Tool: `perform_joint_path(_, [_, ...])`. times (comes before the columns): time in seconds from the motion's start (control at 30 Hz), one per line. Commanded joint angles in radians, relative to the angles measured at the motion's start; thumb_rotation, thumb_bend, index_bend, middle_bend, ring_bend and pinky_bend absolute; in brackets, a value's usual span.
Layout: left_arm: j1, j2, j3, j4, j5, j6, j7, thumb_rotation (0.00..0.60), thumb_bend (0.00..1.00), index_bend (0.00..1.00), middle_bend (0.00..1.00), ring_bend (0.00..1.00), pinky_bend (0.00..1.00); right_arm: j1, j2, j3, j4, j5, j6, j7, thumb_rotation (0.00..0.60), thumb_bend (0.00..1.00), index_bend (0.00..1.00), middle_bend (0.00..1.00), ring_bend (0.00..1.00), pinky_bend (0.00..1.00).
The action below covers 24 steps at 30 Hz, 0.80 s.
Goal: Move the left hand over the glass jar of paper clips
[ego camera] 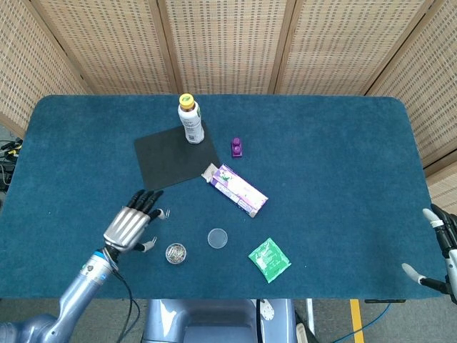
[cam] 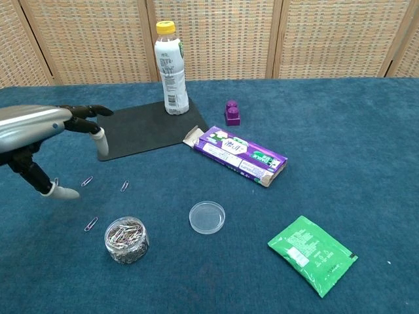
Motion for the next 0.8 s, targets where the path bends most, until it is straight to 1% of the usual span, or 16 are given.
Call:
perform_joint_path(0.03, [0.005,0.034,-0.015,0.054,-0.014,-0.006,-0.046,0.600,0.17,0.37,0.00,0.00,0.00,0.000,-0.001,-0.001,-0.001,-0.001,0.000,-0.004,0.600,0.00,0.01,0.00,0.00,0.00])
perform_joint_path(0.13, [0.005,0.045,-0.017,0.128,-0.010,-0.020,-0.099,0.600,0.17,0.41,0.00,0.00,0.00,0.000,-0.002,-0.001,-0.003,-0.002,-0.001,-0.010,0.600,0.00,0.01,0.00,0.00,0.00])
perform_joint_path(0.2, [0.004,0.045,-0.015,0.216,0.006,-0.041,-0.162,0.600,0.18,0.43,0.00,0.00,0.00,0.001,-0.003,-0.001,-0.006,-0.002,-0.002,-0.017,0.600,0.00,0.01,0.00,0.00,0.00])
perform_joint_path(0.23, [0.001,0.040,-0.015,0.278,0.004,-0.055,-0.183,0.600,0.19,0.44,0.00,0.00,0.00,0.002,-0.004,-0.002,-0.007,-0.003,-0.004,-0.022,0.600,0.00,0.01,0.00,0.00,0.00])
perform_joint_path(0.27, [-0.005,0.027,-0.015,0.345,0.006,-0.077,-0.214,0.600,0.20,0.44,0.00,0.00,0.00,0.002,-0.006,-0.002,-0.009,-0.003,-0.005,-0.029,0.600,0.00,0.01,0.00,0.00,0.00])
perform_joint_path(0.33, [-0.013,0.001,-0.007,0.440,0.037,-0.100,-0.278,0.600,0.21,0.45,0.00,0.00,0.00,0.003,-0.008,-0.002,-0.012,-0.001,-0.008,-0.039,0.600,0.00,0.01,0.00,0.00,0.00])
perform_joint_path(0.4, [-0.020,-0.020,0.003,0.507,0.066,-0.114,-0.325,0.600,0.22,0.46,0.00,0.00,0.00,0.004,-0.010,-0.001,-0.013,0.002,-0.012,-0.046,0.600,0.00,0.01,0.00,0.00,0.00])
perform_joint_path(0.5, [-0.032,-0.050,0.022,0.596,0.114,-0.142,-0.410,0.600,0.22,0.47,0.00,0.00,0.00,0.006,-0.012,0.001,-0.016,0.008,-0.017,-0.056,0.600,0.00,0.01,0.00,0.00,0.00])
perform_joint_path(0.6, [-0.041,-0.095,0.043,0.694,0.171,-0.142,-0.479,0.600,0.22,0.47,0.00,0.00,0.00,0.007,-0.014,0.004,-0.018,0.014,-0.020,-0.063,0.600,0.00,0.01,0.00,0.00,0.00])
perform_joint_path(0.8, [-0.050,-0.151,0.063,0.789,0.222,-0.131,-0.518,0.600,0.23,0.48,0.00,0.00,0.00,0.011,-0.016,0.006,-0.020,0.023,-0.028,-0.071,0.600,0.00,0.01,0.00,0.00,0.00])
